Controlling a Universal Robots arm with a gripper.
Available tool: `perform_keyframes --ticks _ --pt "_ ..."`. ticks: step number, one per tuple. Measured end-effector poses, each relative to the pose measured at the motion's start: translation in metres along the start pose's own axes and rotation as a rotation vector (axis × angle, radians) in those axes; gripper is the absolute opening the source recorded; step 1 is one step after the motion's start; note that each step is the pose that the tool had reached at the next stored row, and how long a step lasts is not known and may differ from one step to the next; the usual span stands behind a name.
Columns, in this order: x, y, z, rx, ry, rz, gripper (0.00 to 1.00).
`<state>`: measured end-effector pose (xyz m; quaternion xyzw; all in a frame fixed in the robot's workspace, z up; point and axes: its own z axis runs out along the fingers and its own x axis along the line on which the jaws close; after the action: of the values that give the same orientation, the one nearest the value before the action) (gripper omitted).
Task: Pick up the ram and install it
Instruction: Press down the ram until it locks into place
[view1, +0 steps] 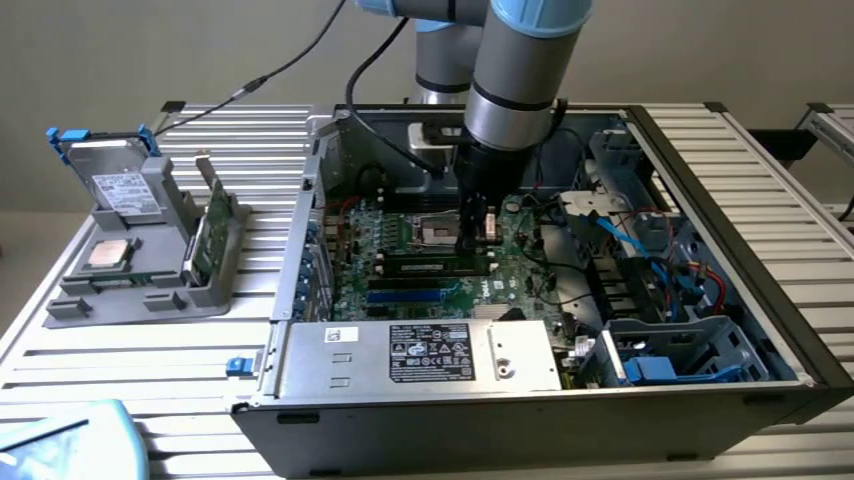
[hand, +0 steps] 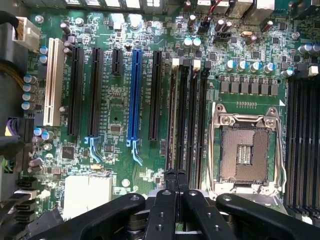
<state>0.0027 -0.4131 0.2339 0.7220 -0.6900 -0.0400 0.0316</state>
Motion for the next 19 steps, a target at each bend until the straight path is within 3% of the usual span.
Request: perform_keyframes --ticks 19 --pt "0.0001 -0.0003 0.0068 0.0000 0.0008 0.000 0.11"
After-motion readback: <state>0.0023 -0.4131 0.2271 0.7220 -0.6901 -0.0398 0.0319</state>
